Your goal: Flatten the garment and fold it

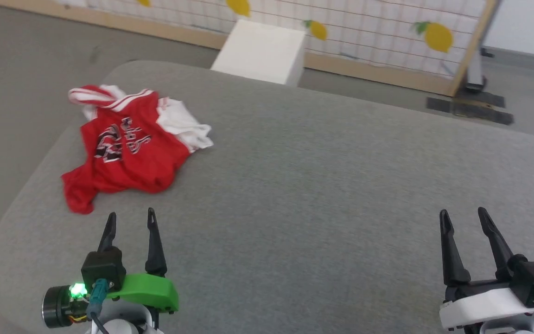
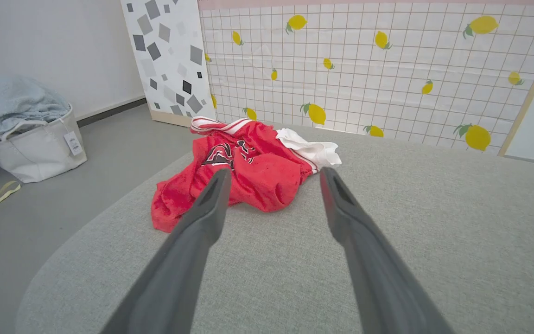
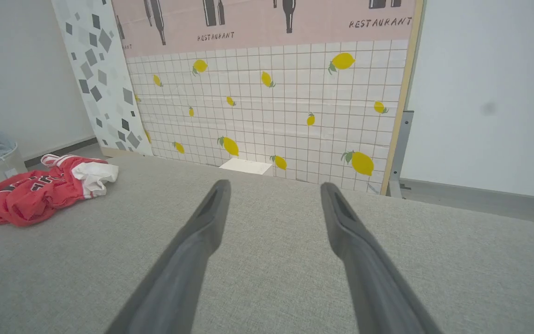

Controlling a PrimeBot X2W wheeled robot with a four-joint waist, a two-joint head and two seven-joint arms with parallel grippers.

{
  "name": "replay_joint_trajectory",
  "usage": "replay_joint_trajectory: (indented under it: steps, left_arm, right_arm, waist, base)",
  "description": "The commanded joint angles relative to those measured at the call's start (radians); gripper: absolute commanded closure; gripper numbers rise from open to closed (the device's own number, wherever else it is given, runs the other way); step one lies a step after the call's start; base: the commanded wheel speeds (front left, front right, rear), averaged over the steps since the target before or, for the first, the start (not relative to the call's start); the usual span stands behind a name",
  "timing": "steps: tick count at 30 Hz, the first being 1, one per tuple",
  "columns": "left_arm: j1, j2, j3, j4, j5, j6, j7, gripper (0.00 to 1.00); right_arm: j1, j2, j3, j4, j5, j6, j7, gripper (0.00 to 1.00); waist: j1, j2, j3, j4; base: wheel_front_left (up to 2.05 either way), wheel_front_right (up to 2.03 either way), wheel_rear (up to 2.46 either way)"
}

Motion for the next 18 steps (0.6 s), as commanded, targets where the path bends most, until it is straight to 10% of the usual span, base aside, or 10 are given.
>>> replay_joint_trajectory:
  steps: [1, 18]
  left_arm:
    - [-0.009, -0.002, 0.002, -0.005, 0.003, 0.007, -0.004, 0.0]
    - [-0.005, -0.002, 0.017, -0.016, -0.023, 0.016, -0.004, 0.0]
  right_arm:
    - [0.009, 0.001, -0.001, -0.002, -0.009, -0.002, -0.005, 0.0]
    - [-0.002, 0.001, 0.009, 0.0, -0.028, -0.002, -0.005, 0.0]
  waist:
    - [0.0, 0.0, 0.007, 0.064]
    - [0.0, 0.0, 0.022, 0.143]
  base:
    - [0.0, 0.0, 0.0]
    - [0.0, 0.0, 0.0]
